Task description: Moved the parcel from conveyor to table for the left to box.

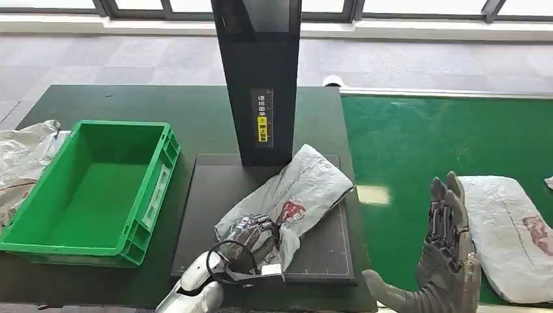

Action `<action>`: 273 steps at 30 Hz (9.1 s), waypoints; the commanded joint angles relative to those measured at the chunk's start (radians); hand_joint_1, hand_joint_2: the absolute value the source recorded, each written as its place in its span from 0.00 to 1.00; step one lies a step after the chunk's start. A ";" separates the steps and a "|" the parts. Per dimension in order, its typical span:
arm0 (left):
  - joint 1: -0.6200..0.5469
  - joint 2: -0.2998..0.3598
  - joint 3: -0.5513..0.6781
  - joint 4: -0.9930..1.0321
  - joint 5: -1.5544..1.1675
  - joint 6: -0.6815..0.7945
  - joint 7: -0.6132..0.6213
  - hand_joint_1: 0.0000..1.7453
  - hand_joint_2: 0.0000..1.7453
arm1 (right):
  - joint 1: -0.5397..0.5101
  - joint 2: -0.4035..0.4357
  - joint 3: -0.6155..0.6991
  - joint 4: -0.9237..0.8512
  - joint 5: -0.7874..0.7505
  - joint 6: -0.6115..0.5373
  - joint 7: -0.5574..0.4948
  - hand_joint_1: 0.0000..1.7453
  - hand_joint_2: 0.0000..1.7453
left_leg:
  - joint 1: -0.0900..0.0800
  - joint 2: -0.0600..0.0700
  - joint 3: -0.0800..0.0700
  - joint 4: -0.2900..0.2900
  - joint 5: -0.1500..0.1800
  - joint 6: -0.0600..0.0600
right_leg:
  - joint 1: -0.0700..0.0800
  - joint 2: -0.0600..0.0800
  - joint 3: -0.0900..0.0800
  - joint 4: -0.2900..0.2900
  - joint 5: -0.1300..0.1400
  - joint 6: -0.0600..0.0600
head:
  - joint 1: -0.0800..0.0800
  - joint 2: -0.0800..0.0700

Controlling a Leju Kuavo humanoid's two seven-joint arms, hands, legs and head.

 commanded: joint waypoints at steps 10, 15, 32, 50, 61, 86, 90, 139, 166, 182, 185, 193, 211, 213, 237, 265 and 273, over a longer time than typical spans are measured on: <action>0.023 0.063 0.003 0.019 -0.030 -0.080 -0.005 1.00 1.00 | -0.034 -0.023 0.014 0.041 -0.015 0.017 0.003 0.00 1.00 | -0.001 0.003 0.000 -0.003 0.001 0.001 | 0.000 0.003 0.000 -0.002 0.002 -0.001 | 0.000 0.000; 0.022 0.057 0.035 -0.013 -0.013 -0.021 -0.007 1.00 1.00 | -0.018 -0.023 0.013 0.020 -0.008 0.001 0.003 0.00 1.00 | -0.001 0.005 -0.002 -0.006 0.004 0.001 | -0.001 0.004 -0.003 -0.005 0.004 -0.001 | 0.000 0.000; 0.192 0.062 0.175 -0.491 0.358 0.161 -0.239 1.00 1.00 | -0.004 -0.015 0.043 0.010 0.004 -0.035 0.003 0.00 1.00 | 0.000 0.002 -0.004 -0.002 0.000 0.000 | 0.000 0.002 -0.005 -0.001 0.000 -0.001 | 0.000 0.000; 0.255 0.053 0.191 -0.586 0.474 0.163 -0.311 1.00 1.00 | -0.012 -0.018 0.033 0.025 -0.018 -0.007 0.003 0.00 1.00 | 0.000 0.003 -0.005 -0.003 0.001 0.001 | 0.000 0.003 -0.006 -0.002 0.002 -0.001 | 0.000 0.000; 0.255 0.053 0.191 -0.587 0.473 0.165 -0.311 1.00 1.00 | -0.012 -0.017 0.033 0.025 -0.019 -0.005 0.003 0.00 1.00 | -0.001 0.003 -0.005 -0.003 0.001 0.001 | 0.000 0.003 -0.006 -0.002 0.002 -0.001 | 0.000 0.000; 0.289 0.016 0.683 -1.019 0.620 0.264 -0.311 1.00 1.00 | 0.013 0.002 0.024 0.013 -0.002 -0.021 0.003 0.00 1.00 | 0.001 0.003 -0.005 -0.002 0.000 0.000 | 0.001 0.003 -0.007 -0.001 0.000 -0.002 | 0.000 0.000; 0.285 0.016 0.702 -1.005 0.640 0.264 -0.311 1.00 1.00 | 0.028 0.003 0.027 0.000 0.005 -0.030 0.003 0.00 1.00 | 0.000 0.002 -0.006 -0.003 0.001 0.000 | 0.000 0.002 -0.008 -0.001 0.000 -0.002 | 0.000 0.000; 0.133 0.016 0.902 -0.554 0.447 0.264 -0.097 0.00 0.00 | -0.053 0.037 0.018 0.095 0.024 0.039 0.003 0.00 1.00 | 0.001 0.004 -0.006 -0.003 0.002 0.000 | 0.001 0.004 -0.008 -0.002 0.002 -0.002 | 0.000 0.000; 0.327 0.019 0.534 -0.771 0.929 0.202 -0.255 0.00 0.00 | -0.216 0.147 -0.347 0.612 0.918 -0.307 0.516 0.00 1.00 | 0.002 0.000 -0.005 -0.003 0.002 0.001 | 0.002 0.000 -0.006 -0.003 0.001 -0.001 | 0.000 0.000; 0.305 0.067 0.283 -0.728 0.804 0.009 -0.279 0.00 0.00 | -0.311 0.081 -0.683 1.008 1.163 -0.181 0.709 0.00 1.00 | -0.001 -0.002 -0.005 -0.003 0.002 0.000 | -0.001 -0.001 -0.006 -0.004 0.002 -0.001 | 0.000 0.000; 0.302 0.067 0.287 -0.723 0.804 0.003 -0.281 0.00 0.00 | -0.314 0.082 -0.695 1.023 1.170 -0.168 0.709 0.00 1.00 | -0.002 0.000 -0.006 -0.002 0.001 0.000 | 0.000 0.000 -0.008 -0.003 0.002 0.000 | 0.000 0.000; 0.257 0.059 0.286 -0.671 0.770 -0.003 -0.268 0.00 0.00 | -0.356 0.037 -0.773 1.226 1.205 -0.125 0.708 0.00 1.00 | -0.001 0.000 -0.006 -0.003 0.002 0.001 | 0.000 0.000 -0.008 -0.004 0.002 0.000 | 0.000 0.000; 0.214 0.071 0.302 -0.593 0.770 0.008 -0.262 0.00 0.00 | -0.494 -0.007 -0.713 1.561 1.220 -0.119 0.581 1.00 1.00 | 0.000 0.008 -0.003 -0.001 0.002 0.002 | 0.000 0.008 -0.005 -0.006 0.007 0.003 | 0.000 0.000; 0.228 0.069 0.309 -0.608 0.769 0.015 -0.262 0.00 0.00 | -0.507 -0.004 -0.700 1.547 1.216 -0.152 0.573 1.00 1.00 | 0.001 0.013 -0.003 -0.002 0.003 0.002 | 0.001 0.011 -0.005 -0.007 0.010 0.001 | 0.000 0.000; 0.272 0.052 0.326 -0.629 0.759 0.090 -0.283 0.00 0.00 | -0.249 0.187 -0.485 0.576 0.429 -0.558 0.003 1.00 1.00 | -0.001 0.006 -0.011 -0.002 0.005 0.003 | -0.001 0.005 -0.013 -0.003 0.009 0.001 | 0.000 0.000; 0.155 0.049 0.266 -0.488 0.760 0.047 -0.283 0.00 0.00 | -0.464 0.198 0.035 1.025 0.740 -0.499 0.172 1.00 1.00 | 0.002 0.009 -0.010 -0.003 0.006 0.002 | 0.001 0.009 -0.012 -0.005 0.010 0.000 | 0.000 0.000; 0.120 0.046 0.252 -0.453 0.768 0.046 -0.288 0.00 0.00 | -0.567 0.230 0.067 1.221 0.717 -0.512 0.161 1.00 1.00 | 0.001 0.006 -0.011 -0.004 0.009 0.000 | 0.001 0.006 -0.014 -0.004 0.011 -0.002 | 0.000 0.000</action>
